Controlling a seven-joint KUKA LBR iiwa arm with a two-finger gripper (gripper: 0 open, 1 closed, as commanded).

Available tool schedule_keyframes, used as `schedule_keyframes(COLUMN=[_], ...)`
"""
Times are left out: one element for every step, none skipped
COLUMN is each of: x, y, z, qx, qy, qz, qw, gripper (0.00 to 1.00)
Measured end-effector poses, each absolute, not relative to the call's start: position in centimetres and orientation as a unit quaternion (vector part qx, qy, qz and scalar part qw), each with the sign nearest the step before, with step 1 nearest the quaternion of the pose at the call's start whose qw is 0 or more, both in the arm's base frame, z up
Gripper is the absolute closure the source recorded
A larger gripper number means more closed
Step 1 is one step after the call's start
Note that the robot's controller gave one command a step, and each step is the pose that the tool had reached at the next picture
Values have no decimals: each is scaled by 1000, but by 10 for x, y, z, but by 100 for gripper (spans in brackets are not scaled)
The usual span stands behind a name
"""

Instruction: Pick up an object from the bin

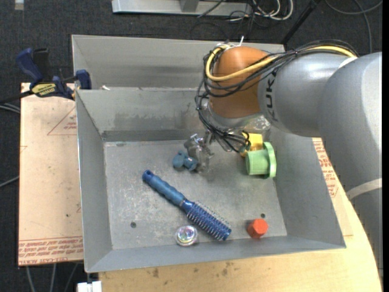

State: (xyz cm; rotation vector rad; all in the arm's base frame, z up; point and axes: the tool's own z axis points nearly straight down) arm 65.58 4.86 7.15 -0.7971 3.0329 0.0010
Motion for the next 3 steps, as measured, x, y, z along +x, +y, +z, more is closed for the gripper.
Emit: schedule_keyframes(x=[620,609,574], y=[35,31,44], z=[115,150,154], qx=[-94,68,284], qy=[996,998,959], qz=[1,1,0], qw=[2,2,0], gripper=[100,100,100])
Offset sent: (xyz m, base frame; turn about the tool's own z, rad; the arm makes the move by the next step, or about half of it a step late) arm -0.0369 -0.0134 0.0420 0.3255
